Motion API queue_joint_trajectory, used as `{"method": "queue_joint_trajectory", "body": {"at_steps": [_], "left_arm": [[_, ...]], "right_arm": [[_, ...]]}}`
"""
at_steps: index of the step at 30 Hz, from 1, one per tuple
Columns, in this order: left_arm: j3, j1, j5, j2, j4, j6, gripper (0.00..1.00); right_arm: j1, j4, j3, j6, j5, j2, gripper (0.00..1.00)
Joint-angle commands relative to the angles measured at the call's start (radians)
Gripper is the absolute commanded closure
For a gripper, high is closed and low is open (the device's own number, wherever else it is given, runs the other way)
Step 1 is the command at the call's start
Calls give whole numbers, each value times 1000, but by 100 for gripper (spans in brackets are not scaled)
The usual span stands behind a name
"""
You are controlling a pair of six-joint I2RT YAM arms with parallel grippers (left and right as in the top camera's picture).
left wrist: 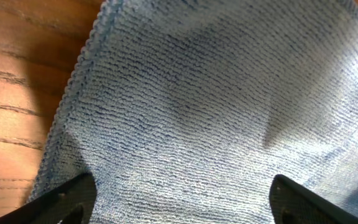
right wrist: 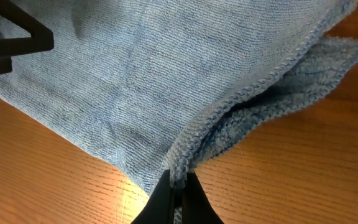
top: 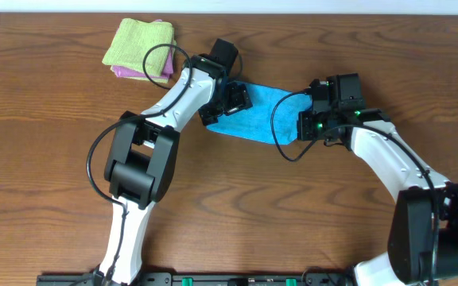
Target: Fold the cloth
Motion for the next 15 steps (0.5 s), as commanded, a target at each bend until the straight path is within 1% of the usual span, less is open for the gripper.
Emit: {"method": "queue_joint_trajectory", "body": {"at_steps": [1,5,8,12,15], "left_arm": [[-4,8,-19,-60,-1,65,5],[-4,16,-19,-128,18,107,3],[-4,29,-57,-178,4,122,2],[-4,56,-213,-204,-97,142,4],[-5,88,-248,-204,-162,173,4]], "right_arm": [[9,-2,20,-19,0,-12,99],[9,-7,20,-22,3,-12,99],[9,-13,20,-22,3,-12,99],[10,-16,21,-23,0,-12,99],[18,-22,31,-46,-39,-12,99]]}}
